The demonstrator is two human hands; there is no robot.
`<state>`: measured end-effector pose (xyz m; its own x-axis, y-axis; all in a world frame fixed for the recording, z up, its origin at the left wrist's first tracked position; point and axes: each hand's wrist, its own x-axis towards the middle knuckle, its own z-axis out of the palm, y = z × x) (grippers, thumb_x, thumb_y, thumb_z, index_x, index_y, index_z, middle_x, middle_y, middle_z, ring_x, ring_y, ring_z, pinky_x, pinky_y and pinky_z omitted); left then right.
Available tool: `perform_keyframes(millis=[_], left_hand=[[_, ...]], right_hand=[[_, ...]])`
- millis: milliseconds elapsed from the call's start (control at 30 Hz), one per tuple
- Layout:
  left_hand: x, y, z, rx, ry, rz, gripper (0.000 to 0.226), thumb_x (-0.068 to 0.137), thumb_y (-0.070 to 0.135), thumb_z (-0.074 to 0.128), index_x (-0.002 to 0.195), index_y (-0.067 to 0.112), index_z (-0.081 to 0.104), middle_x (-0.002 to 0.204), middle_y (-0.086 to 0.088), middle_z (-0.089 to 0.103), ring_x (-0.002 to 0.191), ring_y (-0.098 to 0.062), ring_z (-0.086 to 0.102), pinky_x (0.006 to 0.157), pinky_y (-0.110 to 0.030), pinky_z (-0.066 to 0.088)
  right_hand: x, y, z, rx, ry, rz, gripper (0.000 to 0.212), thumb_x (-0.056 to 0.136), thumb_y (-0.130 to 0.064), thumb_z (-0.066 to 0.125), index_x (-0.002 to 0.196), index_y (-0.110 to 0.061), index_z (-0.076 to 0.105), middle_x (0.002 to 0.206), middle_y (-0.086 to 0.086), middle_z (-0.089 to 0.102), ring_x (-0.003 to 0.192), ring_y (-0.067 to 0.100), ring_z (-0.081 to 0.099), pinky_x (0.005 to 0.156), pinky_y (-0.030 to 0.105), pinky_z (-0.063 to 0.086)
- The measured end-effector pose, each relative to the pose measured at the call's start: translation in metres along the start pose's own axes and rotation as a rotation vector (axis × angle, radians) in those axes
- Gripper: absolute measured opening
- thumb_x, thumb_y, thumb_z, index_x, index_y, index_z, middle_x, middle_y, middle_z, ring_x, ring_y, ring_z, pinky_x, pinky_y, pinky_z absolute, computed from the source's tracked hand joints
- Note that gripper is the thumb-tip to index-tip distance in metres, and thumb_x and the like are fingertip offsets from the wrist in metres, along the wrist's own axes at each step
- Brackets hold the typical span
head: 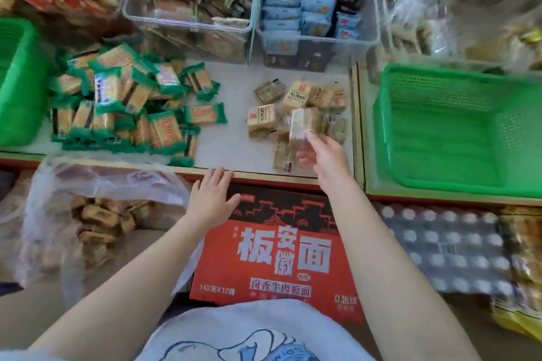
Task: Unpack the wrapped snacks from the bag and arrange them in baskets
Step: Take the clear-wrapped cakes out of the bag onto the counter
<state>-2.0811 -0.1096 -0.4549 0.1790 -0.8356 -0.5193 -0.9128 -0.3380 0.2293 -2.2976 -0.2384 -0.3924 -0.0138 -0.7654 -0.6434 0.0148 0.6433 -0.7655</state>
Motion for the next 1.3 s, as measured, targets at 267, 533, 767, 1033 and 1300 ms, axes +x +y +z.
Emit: perform_keyframes(millis=[267, 533, 767, 1033, 1300], left_hand=[[0.002, -0.008, 0.007, -0.027, -0.081, 0.026, 0.073, 0.100, 0.054, 0.041, 0.161, 0.031, 0.008, 0.168, 0.005, -0.009, 0.154, -0.017, -0.011, 0.125, -0.048, 0.008], [-0.033, -0.035, -0.021, -0.378, 0.270, 0.061, 0.046, 0.095, 0.026, 0.059, 0.138, 0.011, 0.055, 0.144, -0.010, 0.051, 0.132, -0.031, 0.046, 0.108, -0.042, 0.037], [-0.115, -0.174, 0.021, -0.434, 0.385, -0.320, 0.037, 0.084, 0.023, 0.061, 0.118, 0.009, 0.069, 0.128, -0.015, 0.057, 0.122, -0.037, 0.049, 0.102, -0.049, 0.043], [-0.142, -0.309, 0.069, -0.261, 0.056, -0.660, 0.075, 0.096, 0.042, 0.055, 0.158, 0.041, 0.013, 0.165, -0.011, -0.022, 0.150, -0.044, -0.011, 0.118, -0.062, 0.018], [-0.149, -0.349, 0.053, -0.481, 0.151, -0.623, 0.079, 0.093, 0.048, 0.053, 0.159, 0.032, 0.012, 0.168, 0.007, 0.001, 0.151, -0.033, 0.008, 0.116, -0.057, 0.023]], right_hand=[[0.007, 0.010, 0.010, 0.137, 0.033, -0.049, 0.033, 0.095, -0.002, 0.060, 0.125, -0.014, 0.053, 0.131, 0.008, 0.058, 0.118, 0.024, 0.063, 0.096, 0.040, 0.056], [-0.055, 0.049, 0.081, -0.458, -0.143, -0.231, 0.020, 0.095, -0.016, 0.061, 0.110, -0.028, 0.066, 0.111, -0.011, 0.068, 0.105, 0.009, 0.064, 0.098, 0.039, 0.054], [-0.103, 0.146, 0.206, -0.726, -0.536, -0.204, 0.024, 0.089, -0.008, 0.066, 0.082, -0.032, 0.067, 0.086, -0.004, 0.072, 0.087, 0.018, 0.068, 0.086, 0.037, 0.055], [-0.101, 0.231, 0.318, -0.880, -0.658, 0.063, 0.047, 0.094, -0.020, 0.068, 0.137, -0.014, 0.052, 0.126, 0.002, 0.058, 0.112, 0.018, 0.057, 0.089, 0.026, 0.045], [-0.101, 0.267, 0.382, -0.839, -0.359, 0.012, 0.048, 0.089, -0.017, 0.071, 0.131, -0.013, 0.047, 0.120, 0.005, 0.056, 0.114, 0.026, 0.057, 0.088, 0.032, 0.045]])
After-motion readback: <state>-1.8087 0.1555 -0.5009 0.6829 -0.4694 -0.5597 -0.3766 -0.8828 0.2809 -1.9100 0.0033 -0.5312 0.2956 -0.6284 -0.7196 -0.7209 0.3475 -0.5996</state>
